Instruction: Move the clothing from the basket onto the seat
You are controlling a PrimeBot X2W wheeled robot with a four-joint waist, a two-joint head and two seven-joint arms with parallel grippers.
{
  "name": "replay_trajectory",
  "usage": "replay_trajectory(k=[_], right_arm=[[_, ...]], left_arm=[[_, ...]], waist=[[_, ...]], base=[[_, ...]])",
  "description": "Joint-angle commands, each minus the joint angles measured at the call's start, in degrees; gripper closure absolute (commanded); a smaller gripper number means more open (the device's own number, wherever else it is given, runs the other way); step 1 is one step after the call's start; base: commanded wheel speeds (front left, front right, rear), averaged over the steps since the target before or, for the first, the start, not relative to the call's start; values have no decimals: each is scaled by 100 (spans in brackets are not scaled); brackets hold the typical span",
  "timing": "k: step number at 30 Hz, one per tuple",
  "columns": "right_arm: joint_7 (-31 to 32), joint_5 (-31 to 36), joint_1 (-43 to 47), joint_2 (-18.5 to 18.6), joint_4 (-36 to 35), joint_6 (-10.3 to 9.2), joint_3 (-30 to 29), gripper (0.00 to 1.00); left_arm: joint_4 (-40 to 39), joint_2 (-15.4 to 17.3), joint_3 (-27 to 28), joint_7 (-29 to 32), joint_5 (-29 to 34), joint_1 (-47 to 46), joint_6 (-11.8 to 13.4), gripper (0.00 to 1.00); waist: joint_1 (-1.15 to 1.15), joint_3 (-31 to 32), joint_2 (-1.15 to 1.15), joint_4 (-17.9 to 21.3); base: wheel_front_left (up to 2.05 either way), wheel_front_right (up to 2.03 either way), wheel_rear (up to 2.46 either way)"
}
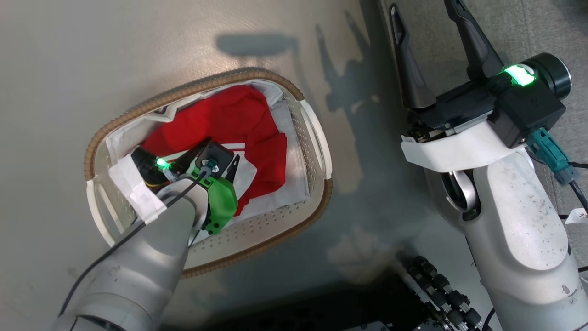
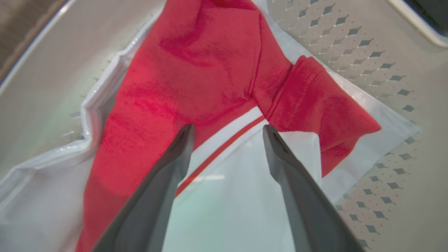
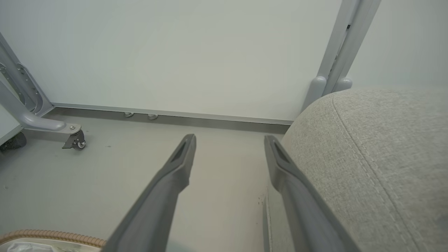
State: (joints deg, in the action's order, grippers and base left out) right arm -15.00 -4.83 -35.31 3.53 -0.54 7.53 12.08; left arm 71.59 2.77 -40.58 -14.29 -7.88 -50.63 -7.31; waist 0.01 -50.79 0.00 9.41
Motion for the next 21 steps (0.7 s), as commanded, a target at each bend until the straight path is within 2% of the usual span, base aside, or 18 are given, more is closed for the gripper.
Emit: replay_trajectory(k=[1, 12, 13, 14, 15, 21], right_arm=[[-27, 31, -91, 0, -43, -8, 14, 0], [-27, 75, -151, -7, -139, -8, 74, 0], [-27, 73, -159, -8, -131, -8, 77, 0], [-27, 73, -165, -7, -120, -8, 73, 0], [-27, 76, -168, -5, -105, -8, 65, 0], [-27, 18, -149, 7, 47, -8, 101, 0]], left_arm=[[50, 90, -98, 35, 125, -183, -10, 0], [221, 253, -559, 732, 413, -510, -17, 0], [226, 260, -609, 786, 420, -505, -19, 2], [227, 257, -635, 785, 403, -496, -20, 33], [228, 247, -653, 783, 363, -476, -21, 100], [230, 157, -825, 514, 192, -126, -23, 100]], waist=[[-1, -177, 0, 57], [-1, -349, 0, 74], [-1, -341, 0, 74], [-1, -331, 0, 69], [-1, -310, 0, 60], [-1, 48, 0, 35]], base=[[0, 0, 0], [0, 0, 0], [0, 0, 0], [0, 0, 0], [0, 0, 0], [0, 0, 0]])
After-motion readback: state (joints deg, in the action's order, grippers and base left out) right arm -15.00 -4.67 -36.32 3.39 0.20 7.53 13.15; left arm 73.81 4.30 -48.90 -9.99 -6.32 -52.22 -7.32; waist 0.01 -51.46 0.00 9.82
